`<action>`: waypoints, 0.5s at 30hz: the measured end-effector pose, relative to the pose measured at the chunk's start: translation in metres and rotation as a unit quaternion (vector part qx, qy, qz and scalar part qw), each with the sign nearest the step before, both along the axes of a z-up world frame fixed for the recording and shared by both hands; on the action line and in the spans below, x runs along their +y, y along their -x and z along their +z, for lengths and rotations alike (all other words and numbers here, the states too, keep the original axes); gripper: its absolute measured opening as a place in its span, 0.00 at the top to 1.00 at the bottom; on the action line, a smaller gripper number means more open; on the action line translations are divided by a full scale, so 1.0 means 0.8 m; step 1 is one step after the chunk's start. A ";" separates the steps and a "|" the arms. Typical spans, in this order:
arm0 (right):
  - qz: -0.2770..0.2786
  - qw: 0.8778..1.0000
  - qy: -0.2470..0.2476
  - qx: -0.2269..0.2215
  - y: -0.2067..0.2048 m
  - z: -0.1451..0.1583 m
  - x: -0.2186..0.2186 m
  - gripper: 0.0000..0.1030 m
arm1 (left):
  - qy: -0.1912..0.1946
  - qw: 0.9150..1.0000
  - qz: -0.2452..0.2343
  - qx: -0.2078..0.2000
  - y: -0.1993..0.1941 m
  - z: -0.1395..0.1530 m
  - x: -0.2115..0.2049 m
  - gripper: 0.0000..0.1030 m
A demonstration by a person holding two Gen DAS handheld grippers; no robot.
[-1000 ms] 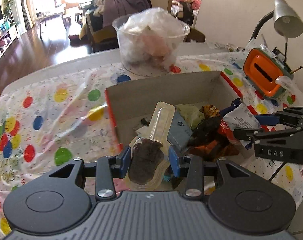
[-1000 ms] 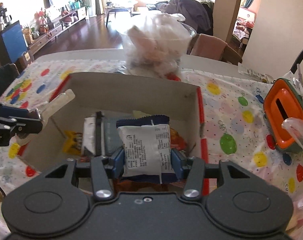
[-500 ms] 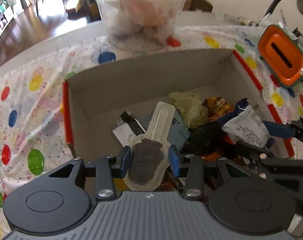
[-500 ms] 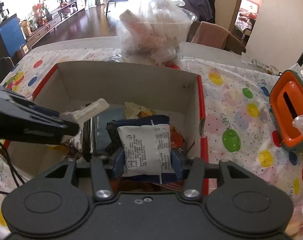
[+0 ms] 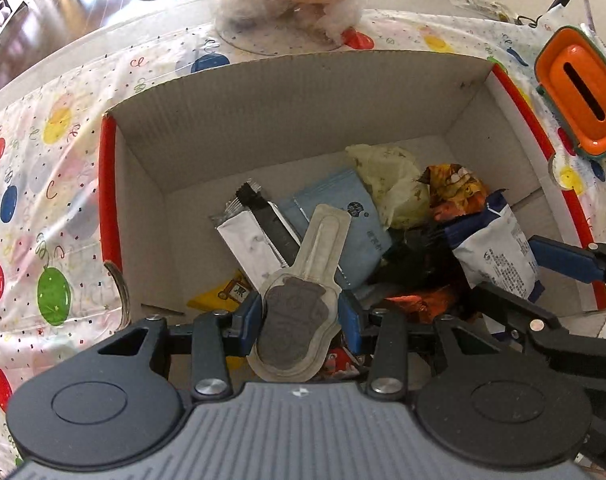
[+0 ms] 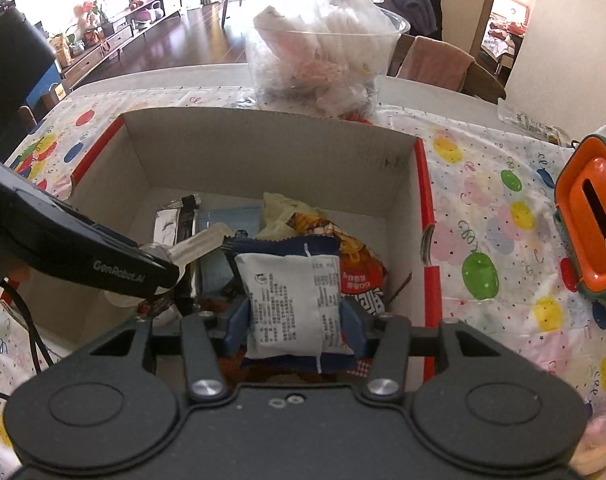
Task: Organize snacks
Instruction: 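Lower the biscuit packet with the right gripper while the left lowers the lollipop into the box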
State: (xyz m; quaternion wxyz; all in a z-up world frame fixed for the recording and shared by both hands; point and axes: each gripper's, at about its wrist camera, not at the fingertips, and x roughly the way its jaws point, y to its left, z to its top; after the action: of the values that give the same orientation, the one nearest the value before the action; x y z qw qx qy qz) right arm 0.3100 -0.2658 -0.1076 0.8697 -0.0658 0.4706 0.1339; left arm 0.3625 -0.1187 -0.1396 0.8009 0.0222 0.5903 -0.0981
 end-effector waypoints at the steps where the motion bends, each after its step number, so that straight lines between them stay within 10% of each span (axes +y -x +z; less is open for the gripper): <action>1: -0.001 1.000 -0.001 -0.001 0.000 0.000 -0.001 0.52 | 0.002 1.000 0.000 -0.002 0.001 0.001 0.000 0.60; 15: -0.018 0.999 -0.037 -0.016 0.018 0.020 -0.014 0.36 | 0.046 0.997 0.017 -0.063 0.035 0.039 0.020 0.36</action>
State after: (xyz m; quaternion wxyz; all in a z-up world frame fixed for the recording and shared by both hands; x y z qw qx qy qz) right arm 0.2958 -0.2769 -0.0914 0.8810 -0.0274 0.4528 0.1348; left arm 0.3342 -0.1031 -0.1086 0.8381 -0.0187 0.5341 -0.1097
